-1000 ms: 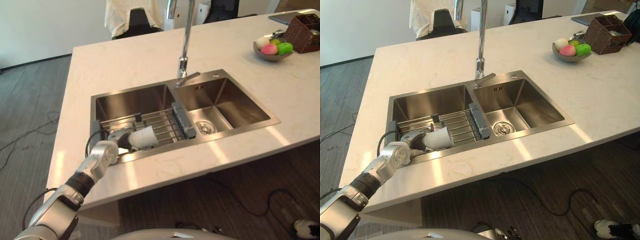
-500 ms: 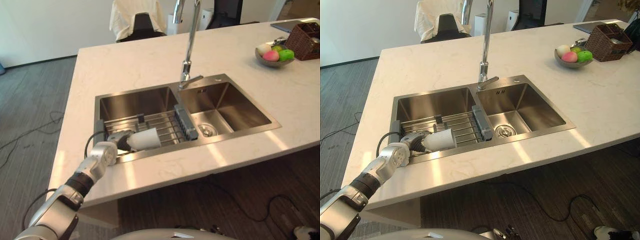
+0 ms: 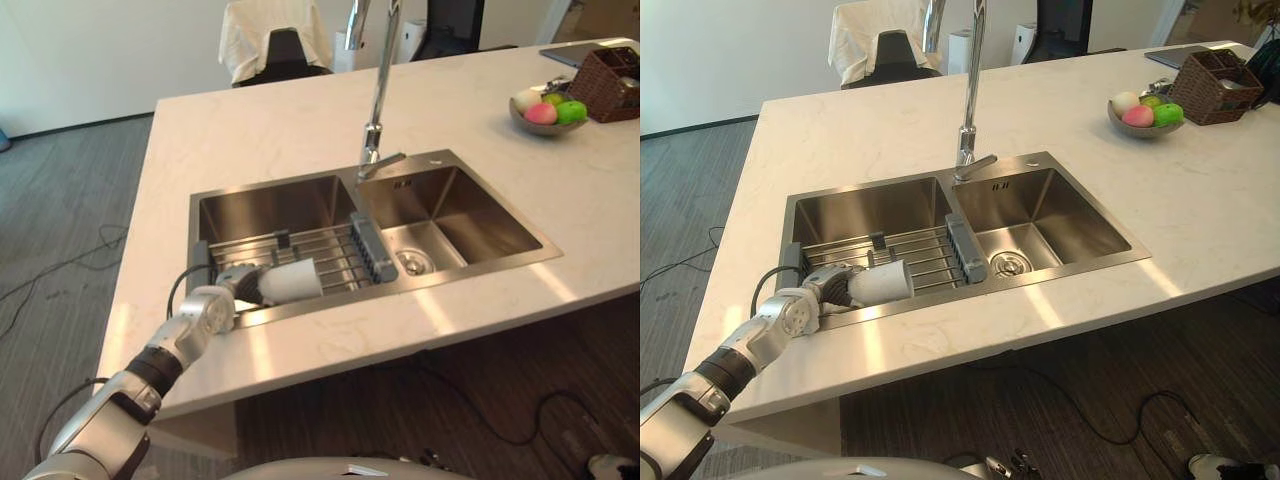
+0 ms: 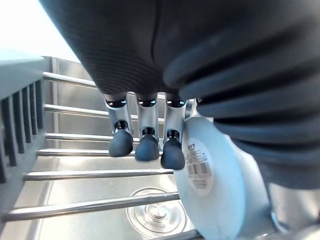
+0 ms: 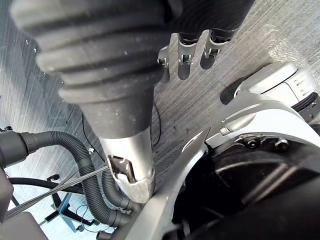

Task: Walk over to the sink, pick up the cup, carry it to the dishwasher, place the cup inside the dishwasher, then close the dishwasher door

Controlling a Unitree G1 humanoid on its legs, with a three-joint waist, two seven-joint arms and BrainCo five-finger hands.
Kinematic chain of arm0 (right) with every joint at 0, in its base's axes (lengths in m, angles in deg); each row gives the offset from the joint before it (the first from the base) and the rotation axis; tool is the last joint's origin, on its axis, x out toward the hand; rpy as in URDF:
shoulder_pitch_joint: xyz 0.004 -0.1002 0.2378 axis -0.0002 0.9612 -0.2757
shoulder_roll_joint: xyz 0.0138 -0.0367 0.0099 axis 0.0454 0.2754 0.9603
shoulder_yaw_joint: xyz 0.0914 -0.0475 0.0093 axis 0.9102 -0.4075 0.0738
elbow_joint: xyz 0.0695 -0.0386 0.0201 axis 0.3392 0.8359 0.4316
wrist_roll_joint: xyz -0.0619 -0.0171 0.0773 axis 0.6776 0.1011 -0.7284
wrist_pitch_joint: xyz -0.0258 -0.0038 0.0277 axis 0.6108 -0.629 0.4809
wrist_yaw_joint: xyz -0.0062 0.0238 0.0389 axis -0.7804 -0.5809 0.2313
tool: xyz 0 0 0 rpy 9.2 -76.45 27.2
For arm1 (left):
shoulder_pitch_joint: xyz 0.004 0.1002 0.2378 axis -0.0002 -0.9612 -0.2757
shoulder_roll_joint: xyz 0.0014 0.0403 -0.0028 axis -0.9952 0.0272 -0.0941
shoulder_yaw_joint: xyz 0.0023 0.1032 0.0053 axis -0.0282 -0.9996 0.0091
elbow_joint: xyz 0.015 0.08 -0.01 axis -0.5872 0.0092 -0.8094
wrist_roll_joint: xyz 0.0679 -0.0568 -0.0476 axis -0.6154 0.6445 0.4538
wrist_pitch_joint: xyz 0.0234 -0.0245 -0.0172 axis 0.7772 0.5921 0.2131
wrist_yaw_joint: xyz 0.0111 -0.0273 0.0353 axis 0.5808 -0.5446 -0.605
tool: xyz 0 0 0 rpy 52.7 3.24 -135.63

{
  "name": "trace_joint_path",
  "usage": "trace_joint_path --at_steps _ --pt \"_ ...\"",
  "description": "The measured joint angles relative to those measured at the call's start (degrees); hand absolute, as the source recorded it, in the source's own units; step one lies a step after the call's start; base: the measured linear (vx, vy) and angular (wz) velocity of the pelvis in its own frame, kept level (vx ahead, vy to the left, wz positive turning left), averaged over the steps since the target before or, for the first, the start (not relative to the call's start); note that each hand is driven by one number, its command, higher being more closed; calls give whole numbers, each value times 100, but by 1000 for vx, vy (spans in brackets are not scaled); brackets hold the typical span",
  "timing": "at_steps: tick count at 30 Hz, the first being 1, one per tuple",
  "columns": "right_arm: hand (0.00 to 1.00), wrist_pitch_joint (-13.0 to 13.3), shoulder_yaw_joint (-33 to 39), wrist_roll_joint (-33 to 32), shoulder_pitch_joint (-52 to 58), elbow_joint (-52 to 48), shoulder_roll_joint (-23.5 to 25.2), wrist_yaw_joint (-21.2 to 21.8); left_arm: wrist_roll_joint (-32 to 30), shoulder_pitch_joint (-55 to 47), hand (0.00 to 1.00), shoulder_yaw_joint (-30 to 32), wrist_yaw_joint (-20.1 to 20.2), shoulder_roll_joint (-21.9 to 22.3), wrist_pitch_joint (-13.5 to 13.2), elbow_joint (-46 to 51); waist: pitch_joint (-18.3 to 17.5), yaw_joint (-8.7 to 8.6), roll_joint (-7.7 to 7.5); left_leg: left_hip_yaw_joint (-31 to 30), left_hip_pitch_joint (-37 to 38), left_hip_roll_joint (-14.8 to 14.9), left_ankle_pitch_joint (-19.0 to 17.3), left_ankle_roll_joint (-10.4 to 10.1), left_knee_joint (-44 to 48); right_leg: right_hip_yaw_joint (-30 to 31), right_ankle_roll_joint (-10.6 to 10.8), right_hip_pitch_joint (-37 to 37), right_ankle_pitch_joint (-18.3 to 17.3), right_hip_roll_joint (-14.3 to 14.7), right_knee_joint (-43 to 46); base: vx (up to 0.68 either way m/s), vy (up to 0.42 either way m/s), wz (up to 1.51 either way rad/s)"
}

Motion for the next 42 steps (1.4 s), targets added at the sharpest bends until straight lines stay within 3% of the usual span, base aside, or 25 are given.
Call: trace_joint_path --at_steps 9,21,27,28,36,42 --pt "0 10 -1 -4 -1 8 14 -7 424 -225 100 98 -716 -11 -457 253 5 40 -9 -81 -1 -5 0 1 0 -118 3 49 -2 -38 -14 -4 -5 4" --pt "0 52 46 -7 -2 5 83 -122 476 -419 100 348 -1091 -13 -755 457 65 80 -98 -107 -3 -4 -2 3 0 -137 4 61 -3 -45 -17 0 0 0" --pt "0 51 66 -5 -1 2 144 -139 481 -598 100 594 -1223 49 -754 630 102 105 -139 -114 -3 -3 -2 3 0 -140 5 64 -3 -49 -17 0 0 0" --pt "0 49 80 -5 0 2 157 -142 479 -598 0 603 -1252 59 -737 645 109 123 -149 -114 -3 -3 -2 4 0 -140 5 66 -3 -49 -19 0 0 0" --pt "0 41 108 -1 2 -9 172 -147 301 -628 0 825 -1589 277 -349 647 131 159 -148 -115 5 -3 -3 4 0 -137 5 82 -3 -45 -32 0 0 0" --pt "0 29 106 4 2 -11 173 -148 -166 -628 0 892 -1850 381 -327 625 131 158 -147 -108 6 -3 -4 5 0 -123 5 83 -2 -42 -39 0 0 0"
